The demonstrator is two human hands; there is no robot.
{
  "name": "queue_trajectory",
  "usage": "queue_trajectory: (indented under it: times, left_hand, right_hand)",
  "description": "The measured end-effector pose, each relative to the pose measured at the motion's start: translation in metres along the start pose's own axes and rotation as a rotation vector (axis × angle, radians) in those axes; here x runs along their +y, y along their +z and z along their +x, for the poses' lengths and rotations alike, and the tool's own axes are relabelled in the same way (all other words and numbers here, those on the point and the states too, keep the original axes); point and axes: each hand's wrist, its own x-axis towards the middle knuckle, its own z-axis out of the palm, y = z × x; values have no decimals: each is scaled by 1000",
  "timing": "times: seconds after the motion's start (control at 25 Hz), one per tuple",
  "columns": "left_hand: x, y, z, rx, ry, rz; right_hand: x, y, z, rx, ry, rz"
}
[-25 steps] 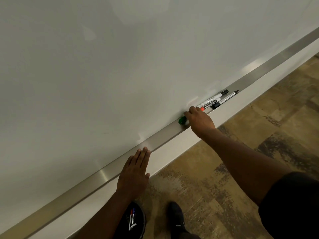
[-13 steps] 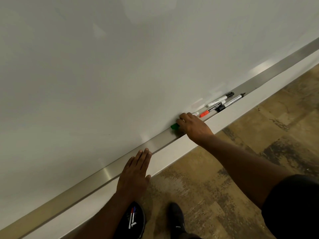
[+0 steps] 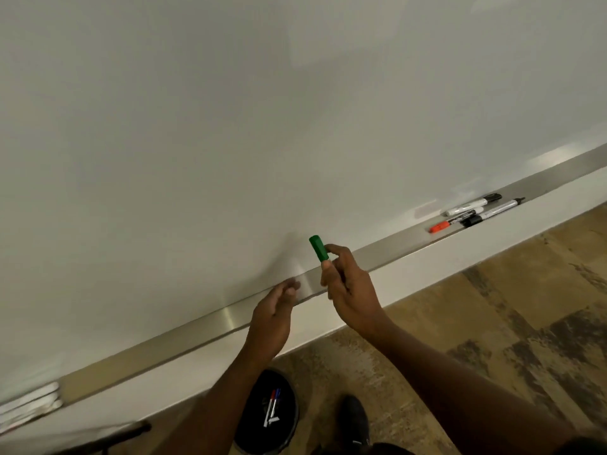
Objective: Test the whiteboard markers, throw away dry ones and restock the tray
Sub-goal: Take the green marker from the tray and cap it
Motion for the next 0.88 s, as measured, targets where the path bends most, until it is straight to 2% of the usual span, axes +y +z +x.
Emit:
queue_trajectory:
  times: [0.08,0.2,0.28,0.36,0.52,0.64,0.88]
  left_hand:
    - [12,-17,-16,31,-38,-291]
    - [22,-44,-35,73,-92,-776]
    - [27,-57,-47,147,-160,-949]
    - [28,-67,-58,275,-217,-998]
    - [25,-84,-75,530,-223,-1044]
    - [22,-100,-81,582,-214,-1060]
    - [8,-114,-89,591,-227,-1067]
  right_hand:
    - [-18,21,-11,-108,108,80]
    - [-51,51,-27,-379,344,235]
    - [-71,66,-34,-510,404,309]
    - [-90,87,-39,-548,412,302]
    - [-118,131,-51,-440,279,-24]
    - [-129,148,-56,-429,246,-69]
    - [-141,163,-66,-434,241,-81]
